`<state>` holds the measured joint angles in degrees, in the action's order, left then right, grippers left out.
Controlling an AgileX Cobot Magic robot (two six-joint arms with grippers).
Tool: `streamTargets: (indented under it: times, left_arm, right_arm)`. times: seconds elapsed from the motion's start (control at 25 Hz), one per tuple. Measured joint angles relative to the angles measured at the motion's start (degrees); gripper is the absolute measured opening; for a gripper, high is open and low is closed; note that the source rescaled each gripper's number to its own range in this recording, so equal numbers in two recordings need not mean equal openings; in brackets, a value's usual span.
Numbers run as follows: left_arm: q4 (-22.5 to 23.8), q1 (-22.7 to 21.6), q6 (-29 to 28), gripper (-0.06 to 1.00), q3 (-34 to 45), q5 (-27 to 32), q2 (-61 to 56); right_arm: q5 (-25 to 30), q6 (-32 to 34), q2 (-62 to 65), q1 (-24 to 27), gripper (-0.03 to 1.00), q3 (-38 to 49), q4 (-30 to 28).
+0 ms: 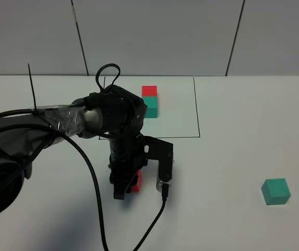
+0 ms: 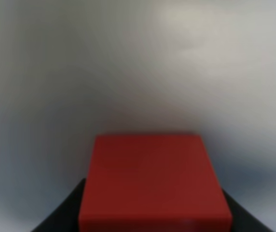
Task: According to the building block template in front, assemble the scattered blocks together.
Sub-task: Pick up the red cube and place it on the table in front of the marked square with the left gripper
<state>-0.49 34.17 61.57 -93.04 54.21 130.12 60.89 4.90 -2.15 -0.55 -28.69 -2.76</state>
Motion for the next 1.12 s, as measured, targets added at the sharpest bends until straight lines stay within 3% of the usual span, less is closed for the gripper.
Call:
streamTargets:
  times: [0.08, 0.16, 0.4, 0.52, 0.68, 1.12]
  left_arm:
    - [0.00, 0.00, 0.00, 0.01, 0.00, 0.01, 0.00]
    - [0.05, 0.00, 0.00, 0.09, 0.00, 0.08, 0.12]
    - [0.05, 0.00, 0.00, 0.69, 0.00, 0.16, 0.39]
    - [0.18, 0.00, -0.11, 0.85, 0.00, 0.11, 0.39]
    - [0.49, 0.00, -0.52, 0.93, 0.00, 0.00, 0.39]
    - [1.06, 0.00, -2.38, 0.94, 0.00, 0.57, -0.50]
  right_arm:
    - [0.00, 0.00, 0.00, 0.00, 0.59, 0.00, 0.00]
    - [0.00, 0.00, 0.00, 0.00, 0.59, 0.00, 0.00]
    - [0.00, 0.00, 0.00, 0.00, 0.59, 0.00, 0.00]
    - [0.00, 0.00, 0.00, 0.00, 0.59, 0.00, 0.00]
    - [0.00, 0.00, 0.00, 0.00, 0.59, 0.00, 0.00]
    - [0.00, 0.00, 0.00, 0.00, 0.59, 0.00, 0.00]
